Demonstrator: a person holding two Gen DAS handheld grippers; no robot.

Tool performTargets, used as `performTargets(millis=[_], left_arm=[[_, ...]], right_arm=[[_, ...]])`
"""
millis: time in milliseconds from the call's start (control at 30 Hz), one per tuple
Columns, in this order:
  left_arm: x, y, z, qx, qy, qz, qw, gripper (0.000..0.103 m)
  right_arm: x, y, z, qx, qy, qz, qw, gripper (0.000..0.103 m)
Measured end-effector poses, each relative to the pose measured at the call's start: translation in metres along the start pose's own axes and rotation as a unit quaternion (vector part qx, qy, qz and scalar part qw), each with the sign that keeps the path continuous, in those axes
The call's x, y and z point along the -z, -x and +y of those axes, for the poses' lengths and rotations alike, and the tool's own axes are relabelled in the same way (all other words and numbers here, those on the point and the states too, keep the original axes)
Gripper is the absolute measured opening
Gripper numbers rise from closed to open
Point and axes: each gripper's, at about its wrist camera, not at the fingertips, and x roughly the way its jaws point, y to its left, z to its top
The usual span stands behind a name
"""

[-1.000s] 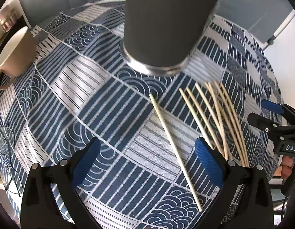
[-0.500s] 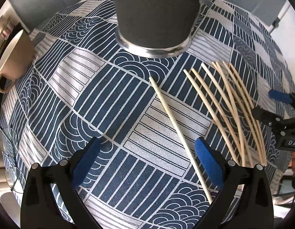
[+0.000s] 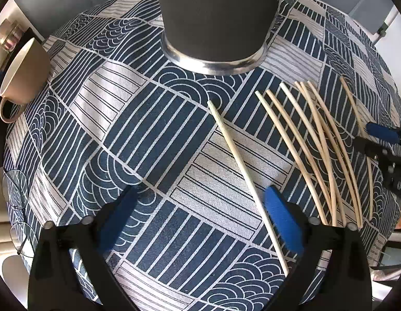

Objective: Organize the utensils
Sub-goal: 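Close the right tool on one stick while the left tool grasps another, then raise both held sticks and insert them into the grey holder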

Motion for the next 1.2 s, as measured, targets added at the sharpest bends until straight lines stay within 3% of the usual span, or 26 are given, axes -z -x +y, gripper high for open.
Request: performTargets(millis=[33, 100, 167, 200, 333, 467, 533, 767, 1000, 1200], left_arm=[[0.000, 0.004, 0.001, 0.000, -0.001, -0.005, 1.0000, 0.075], [0.000, 0.010, 0.006, 0.002, -0.001, -0.006, 1.0000, 0.037], [-0.002, 0.012, 0.014, 0.008, -0.004, 0.001, 1.0000, 0.013], [-0.002, 0.011, 0.021, 0.017, 0.001, 0.007, 0.9998, 0.007], [0.000, 0.011, 0.049, 0.059, 0.033, 0.030, 0.9972, 0.004], [0.003, 0.013, 0.060, 0.052, 0.025, 0.033, 0.9978, 0.004], [0.007, 0.016, 0.068, 0.069, 0.042, 0.036, 0.9961, 0.004], [-0.003, 0.042, 0.088, 0.075, 0.049, 0.013, 0.9958, 0.004], [-0.025, 0.069, 0.102, 0.105, 0.066, -0.011, 0.9922, 0.004], [-0.050, 0.090, 0.093, 0.103, 0.065, -0.044, 0.9915, 0.004]], right_arm=[[-0.001, 0.001, -0.001, -0.001, -0.002, 0.004, 1.000, 0.012], [-0.001, 0.000, -0.005, -0.004, -0.010, 0.008, 1.000, 0.006], [-0.001, 0.000, -0.010, -0.008, -0.019, 0.013, 1.000, 0.005], [0.000, -0.001, -0.013, -0.008, -0.023, 0.016, 1.000, 0.005], [-0.001, -0.001, -0.024, -0.024, -0.048, 0.033, 0.998, 0.004], [0.004, 0.000, -0.034, -0.055, -0.063, 0.038, 0.996, 0.004], [0.005, 0.003, -0.036, -0.061, -0.064, 0.032, 0.996, 0.004], [-0.002, 0.031, -0.037, -0.080, -0.075, -0.006, 0.994, 0.004], [-0.024, 0.054, -0.040, -0.090, -0.083, -0.037, 0.992, 0.004], [-0.046, 0.069, -0.035, -0.096, -0.075, -0.073, 0.990, 0.004]])
